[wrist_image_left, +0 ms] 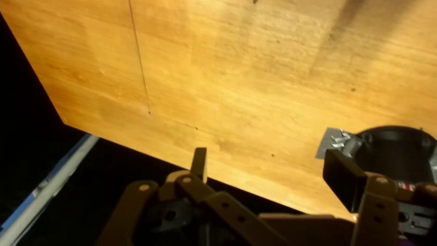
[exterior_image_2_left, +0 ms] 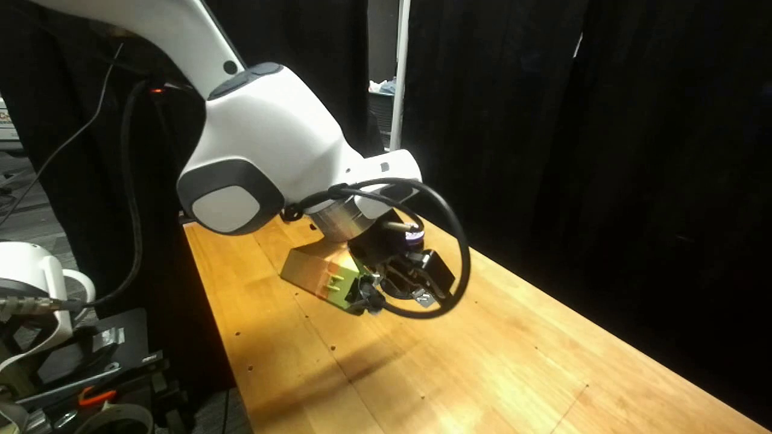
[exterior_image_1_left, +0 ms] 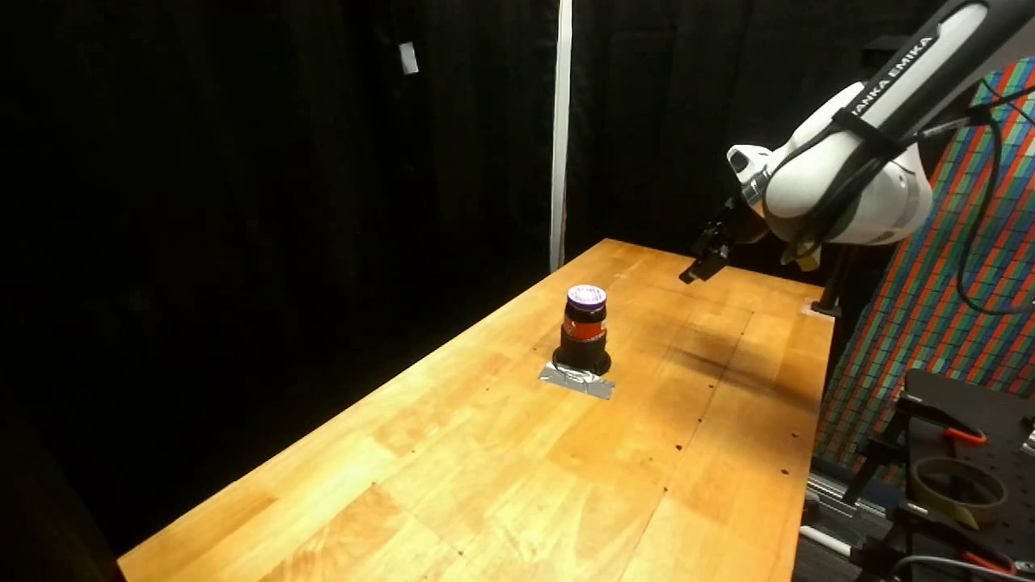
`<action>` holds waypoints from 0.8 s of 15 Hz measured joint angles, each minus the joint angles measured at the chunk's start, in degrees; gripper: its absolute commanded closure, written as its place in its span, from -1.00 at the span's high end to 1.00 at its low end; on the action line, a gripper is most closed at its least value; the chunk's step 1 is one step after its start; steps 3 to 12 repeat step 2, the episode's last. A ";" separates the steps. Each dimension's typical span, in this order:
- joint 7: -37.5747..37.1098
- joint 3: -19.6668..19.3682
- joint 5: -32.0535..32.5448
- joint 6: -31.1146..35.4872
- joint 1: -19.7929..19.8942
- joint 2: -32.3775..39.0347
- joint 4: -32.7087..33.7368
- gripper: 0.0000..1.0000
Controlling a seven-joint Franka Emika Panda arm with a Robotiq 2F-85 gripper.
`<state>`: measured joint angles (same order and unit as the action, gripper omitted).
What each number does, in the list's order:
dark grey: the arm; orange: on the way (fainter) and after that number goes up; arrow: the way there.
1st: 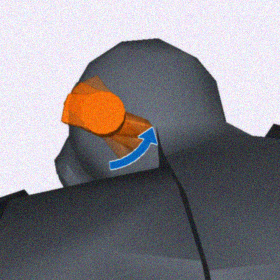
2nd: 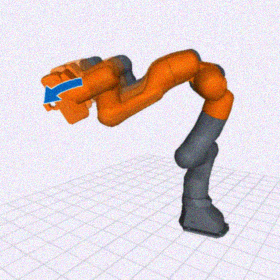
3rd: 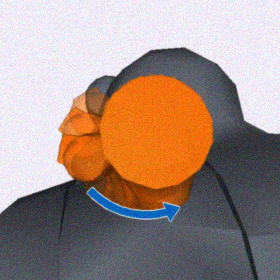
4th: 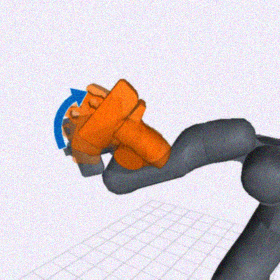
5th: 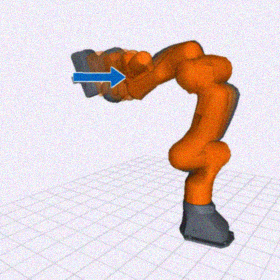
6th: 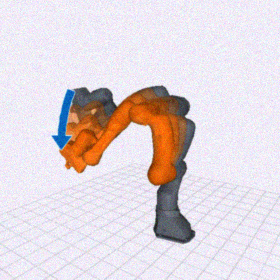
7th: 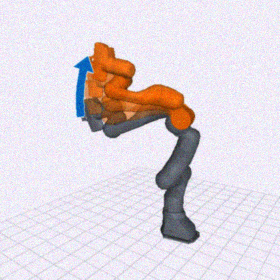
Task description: Put the rubber band around the brown cup
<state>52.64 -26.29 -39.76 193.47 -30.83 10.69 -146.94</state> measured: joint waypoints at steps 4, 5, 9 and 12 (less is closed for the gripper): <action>6.14 -9.29 -7.30 -3.90 -7.79 2.47 1.37 1.00; 6.14 -9.29 -7.30 -3.90 -7.79 2.47 1.37 1.00; 6.14 -9.29 -7.30 -3.90 -7.79 2.47 1.37 1.00; 6.14 -9.29 -7.30 -3.90 -7.79 2.47 1.37 1.00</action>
